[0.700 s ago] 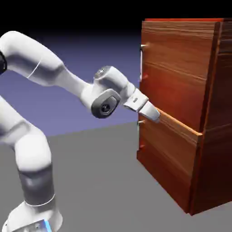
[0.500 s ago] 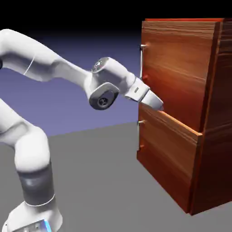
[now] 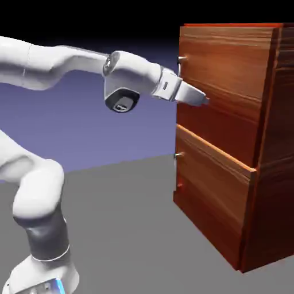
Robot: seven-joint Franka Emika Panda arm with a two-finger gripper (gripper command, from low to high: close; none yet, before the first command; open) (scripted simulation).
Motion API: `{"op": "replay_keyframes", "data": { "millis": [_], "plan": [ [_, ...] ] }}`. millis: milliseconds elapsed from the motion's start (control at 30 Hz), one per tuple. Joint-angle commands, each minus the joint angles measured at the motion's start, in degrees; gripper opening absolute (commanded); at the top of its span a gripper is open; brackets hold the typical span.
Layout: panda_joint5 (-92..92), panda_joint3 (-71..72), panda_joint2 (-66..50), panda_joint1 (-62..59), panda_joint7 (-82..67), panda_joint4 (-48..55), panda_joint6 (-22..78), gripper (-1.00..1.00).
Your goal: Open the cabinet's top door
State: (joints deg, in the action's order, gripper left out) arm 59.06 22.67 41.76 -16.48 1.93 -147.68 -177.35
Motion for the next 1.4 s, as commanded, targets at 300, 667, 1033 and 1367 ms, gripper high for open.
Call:
{"op": "replay_keyframes", "data": {
  "millis": [300, 667, 1033, 1367],
  "plan": [
    [24.93, 9.57, 3.84, -7.25, -17.1, 5.62, -1.41, 1.0],
    [52.34, 20.09, 8.07, -15.21, -35.91, 11.8, -2.96, 1.0],
    [79.75, 30.61, 12.29, -23.18, -54.73, 17.99, -4.51, 1.0],
    [102.35, 39.28, 15.77, -29.75, -70.23, 23.08, -5.79, 1.0]
  ]
}}
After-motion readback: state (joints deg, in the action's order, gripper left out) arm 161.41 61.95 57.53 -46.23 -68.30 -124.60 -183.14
